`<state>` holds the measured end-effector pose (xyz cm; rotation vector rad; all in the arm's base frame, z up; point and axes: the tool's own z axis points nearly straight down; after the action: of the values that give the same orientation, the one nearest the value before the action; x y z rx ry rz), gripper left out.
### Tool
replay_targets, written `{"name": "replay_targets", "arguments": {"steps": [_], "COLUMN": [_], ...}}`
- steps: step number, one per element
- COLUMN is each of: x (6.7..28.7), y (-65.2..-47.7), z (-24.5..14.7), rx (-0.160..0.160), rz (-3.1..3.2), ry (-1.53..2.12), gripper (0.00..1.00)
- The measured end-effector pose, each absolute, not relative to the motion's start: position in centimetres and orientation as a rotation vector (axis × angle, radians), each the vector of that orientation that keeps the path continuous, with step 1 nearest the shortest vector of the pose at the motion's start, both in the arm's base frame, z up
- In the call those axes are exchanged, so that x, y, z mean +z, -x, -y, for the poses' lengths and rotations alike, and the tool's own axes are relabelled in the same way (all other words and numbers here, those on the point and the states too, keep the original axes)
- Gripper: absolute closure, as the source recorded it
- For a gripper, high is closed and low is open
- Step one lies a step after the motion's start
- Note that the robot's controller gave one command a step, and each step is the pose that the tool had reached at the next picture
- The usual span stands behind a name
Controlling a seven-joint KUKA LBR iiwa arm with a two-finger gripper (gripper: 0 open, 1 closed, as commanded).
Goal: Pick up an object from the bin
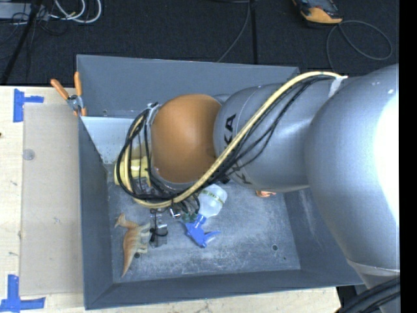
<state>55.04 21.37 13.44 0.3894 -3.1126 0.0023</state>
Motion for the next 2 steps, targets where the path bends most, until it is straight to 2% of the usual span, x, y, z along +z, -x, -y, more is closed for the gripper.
{"name": "replay_targets", "arguments": {"steps": [1,2], "x": [6.86,6.86], "y": [-53.41,-53.41], "z": [-21.63,-21.64], "rx": [0.005,0.005], "rz": [3.12,3.12], "ry": [-0.216,-0.214], "gripper": [1.0,1.0]}}
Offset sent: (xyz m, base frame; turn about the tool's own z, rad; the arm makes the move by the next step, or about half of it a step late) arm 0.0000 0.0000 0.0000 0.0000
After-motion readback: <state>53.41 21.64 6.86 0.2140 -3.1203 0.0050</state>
